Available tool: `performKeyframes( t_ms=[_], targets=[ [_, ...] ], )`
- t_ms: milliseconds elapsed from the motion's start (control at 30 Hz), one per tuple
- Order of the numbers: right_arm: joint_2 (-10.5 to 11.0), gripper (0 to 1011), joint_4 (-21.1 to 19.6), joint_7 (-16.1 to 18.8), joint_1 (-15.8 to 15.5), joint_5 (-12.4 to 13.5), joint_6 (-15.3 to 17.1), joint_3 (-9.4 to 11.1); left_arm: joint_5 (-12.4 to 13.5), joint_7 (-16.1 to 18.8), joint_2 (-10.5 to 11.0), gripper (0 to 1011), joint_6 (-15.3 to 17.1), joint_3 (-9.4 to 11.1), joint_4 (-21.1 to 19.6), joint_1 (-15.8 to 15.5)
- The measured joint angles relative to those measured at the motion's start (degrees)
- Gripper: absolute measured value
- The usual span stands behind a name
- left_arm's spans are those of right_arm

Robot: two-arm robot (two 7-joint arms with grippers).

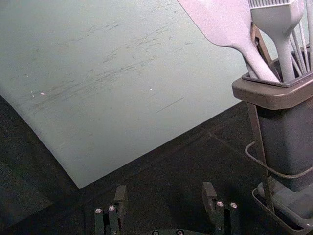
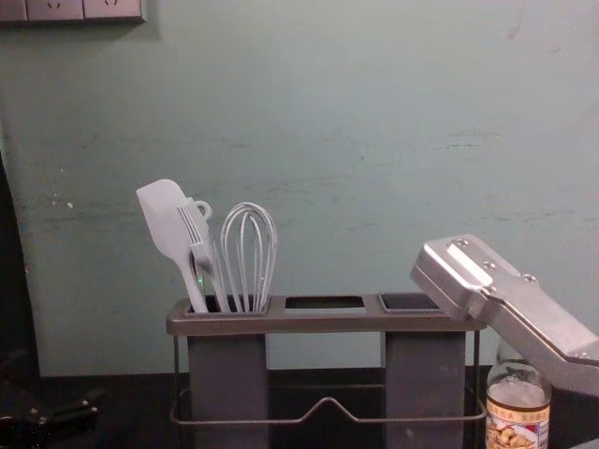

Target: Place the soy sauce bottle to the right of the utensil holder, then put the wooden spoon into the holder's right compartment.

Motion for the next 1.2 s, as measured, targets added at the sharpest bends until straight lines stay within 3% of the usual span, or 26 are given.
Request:
performKeyframes(
  t_ms=[1200],
  targets=[
    [-1.9, 1003, 1.75, 2.72, -0.01, -4.36, 0.46, 0.7, 0.0, 0.0, 0.0, 1000, 0.0, 0.0, 0.0, 0.0]
  ],
)
